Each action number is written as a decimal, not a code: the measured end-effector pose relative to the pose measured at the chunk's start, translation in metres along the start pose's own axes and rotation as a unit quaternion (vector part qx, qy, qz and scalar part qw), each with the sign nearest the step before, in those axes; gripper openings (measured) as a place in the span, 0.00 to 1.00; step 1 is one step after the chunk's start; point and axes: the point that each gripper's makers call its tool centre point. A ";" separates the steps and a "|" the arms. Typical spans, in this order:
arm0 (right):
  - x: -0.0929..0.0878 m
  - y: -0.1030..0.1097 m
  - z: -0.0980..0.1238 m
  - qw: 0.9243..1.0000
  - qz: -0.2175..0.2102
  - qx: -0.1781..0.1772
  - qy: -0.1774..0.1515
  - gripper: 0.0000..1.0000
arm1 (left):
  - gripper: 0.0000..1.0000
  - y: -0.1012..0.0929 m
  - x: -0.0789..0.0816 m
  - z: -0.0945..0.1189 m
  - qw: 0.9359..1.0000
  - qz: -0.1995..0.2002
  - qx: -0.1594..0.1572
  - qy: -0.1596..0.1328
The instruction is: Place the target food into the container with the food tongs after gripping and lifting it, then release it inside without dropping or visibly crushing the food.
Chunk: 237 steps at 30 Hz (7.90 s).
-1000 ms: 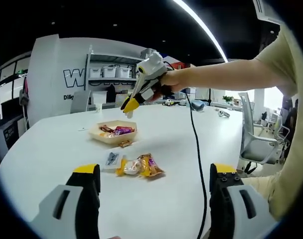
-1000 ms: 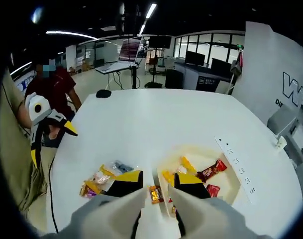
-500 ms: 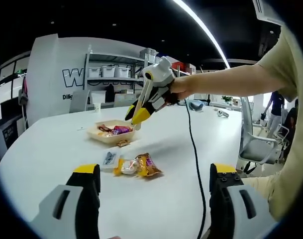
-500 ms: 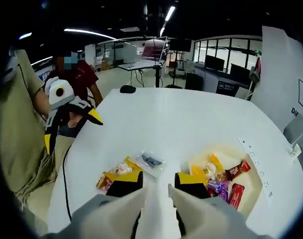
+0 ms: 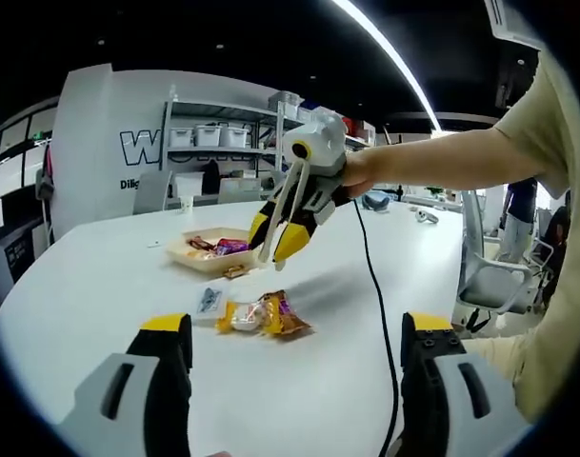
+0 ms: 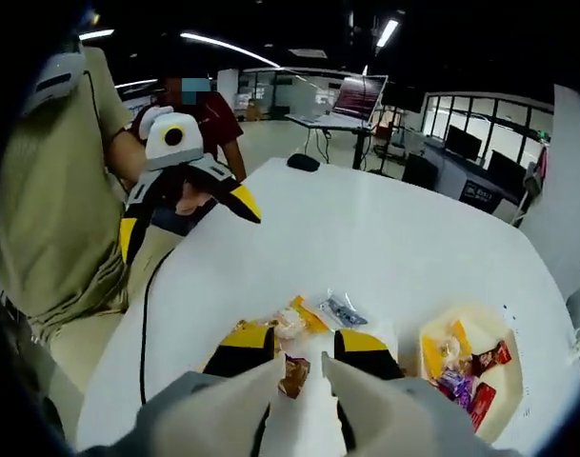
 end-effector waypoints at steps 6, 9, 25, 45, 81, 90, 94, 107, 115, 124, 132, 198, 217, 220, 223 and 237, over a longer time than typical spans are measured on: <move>0.001 0.018 -0.008 0.999 0.030 0.035 0.007 0.21 | 0.89 0.000 -0.001 0.000 1.000 0.001 0.000 0.000; -0.003 0.024 -0.012 0.998 0.038 0.046 0.015 0.21 | 0.89 0.001 -0.001 0.001 1.000 0.002 0.001 0.000; -0.020 0.036 -0.025 0.996 0.046 0.067 0.036 0.21 | 0.89 0.003 -0.003 0.001 1.000 0.004 0.002 0.002; -0.031 0.046 -0.013 0.997 0.024 0.057 0.042 0.22 | 0.88 0.002 -0.002 0.002 1.000 0.002 0.000 0.001; -0.025 0.060 -0.013 0.991 0.096 0.069 0.064 0.23 | 0.89 -0.003 0.000 -0.001 1.000 -0.003 -0.005 0.002; -0.030 0.062 -0.021 0.988 0.107 0.084 0.076 0.24 | 0.89 0.000 -0.001 0.001 1.000 0.000 -0.001 0.002; -0.032 0.061 -0.022 0.987 0.110 0.085 0.079 0.24 | 0.89 0.001 -0.002 0.000 1.000 0.001 -0.001 0.003; -0.035 0.061 -0.025 0.988 0.101 0.086 0.079 0.25 | 0.89 0.002 -0.003 0.000 1.000 0.003 0.000 0.003; -0.035 0.062 -0.025 0.988 0.095 0.087 0.080 0.24 | 0.89 0.002 -0.002 0.001 1.000 0.002 0.001 0.002; -0.031 0.056 -0.019 0.992 0.073 0.077 0.073 0.21 | 0.88 0.003 -0.001 0.003 1.000 0.002 0.003 0.001; -0.016 0.034 -0.003 0.995 0.057 0.050 0.061 0.21 | 0.88 0.002 0.002 0.002 1.000 -0.001 0.001 -0.001; 0.004 -0.184 0.056 0.968 -0.117 -0.214 0.067 0.21 | 0.89 0.012 0.003 0.006 1.000 0.000 0.010 0.000; 0.015 -0.218 0.062 0.956 -0.116 -0.258 0.075 0.22 | 0.89 0.020 0.004 0.013 1.000 -0.001 0.021 -0.001; 0.015 -0.217 0.062 0.956 -0.117 -0.256 0.076 0.22 | 0.89 0.020 0.004 0.012 1.000 -0.001 0.020 -0.001; 0.014 -0.215 0.062 0.956 -0.122 -0.254 0.077 0.22 | 0.89 0.019 0.005 0.012 1.000 -0.001 0.020 -0.002; 0.003 -0.198 0.055 0.959 -0.142 -0.233 0.077 0.22 | 0.89 0.016 0.004 0.010 1.000 -0.001 0.017 -0.001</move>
Point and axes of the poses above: the point that each gripper's makers call its tool centre point, and the gripper's own axes: z roughly backward along the fingers, y roughly to its left, x roughly out of its top, and after that the axes turned 7 degrees about z, right-handed
